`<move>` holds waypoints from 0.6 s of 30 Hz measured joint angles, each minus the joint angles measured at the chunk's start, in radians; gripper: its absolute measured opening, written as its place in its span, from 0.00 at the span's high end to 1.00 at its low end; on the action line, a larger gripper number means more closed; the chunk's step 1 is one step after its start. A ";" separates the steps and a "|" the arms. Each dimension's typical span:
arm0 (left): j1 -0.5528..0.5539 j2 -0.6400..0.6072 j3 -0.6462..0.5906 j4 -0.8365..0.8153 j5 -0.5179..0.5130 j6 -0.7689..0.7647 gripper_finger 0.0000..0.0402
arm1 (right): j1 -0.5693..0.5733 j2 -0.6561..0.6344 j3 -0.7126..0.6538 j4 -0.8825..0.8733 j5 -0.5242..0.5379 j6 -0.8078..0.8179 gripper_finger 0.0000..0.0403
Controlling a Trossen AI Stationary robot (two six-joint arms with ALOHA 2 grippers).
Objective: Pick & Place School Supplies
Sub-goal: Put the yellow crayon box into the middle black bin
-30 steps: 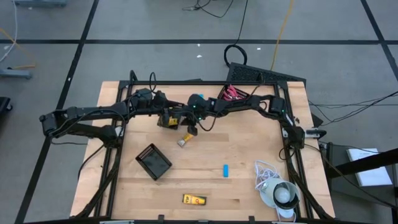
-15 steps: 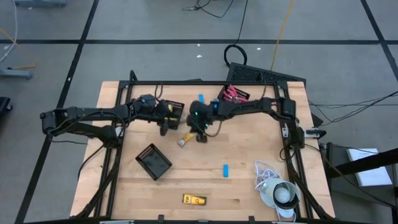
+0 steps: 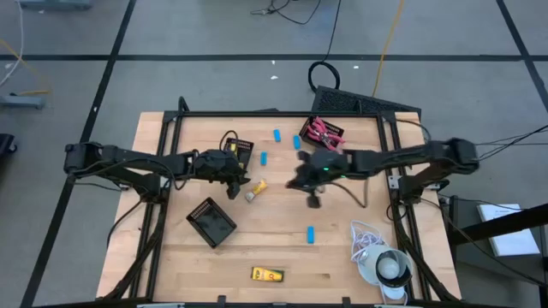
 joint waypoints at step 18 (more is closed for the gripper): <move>-0.069 0.337 0.325 -0.305 -0.052 0.002 0.39 | 0.018 -0.204 -0.252 0.105 -0.069 0.087 0.44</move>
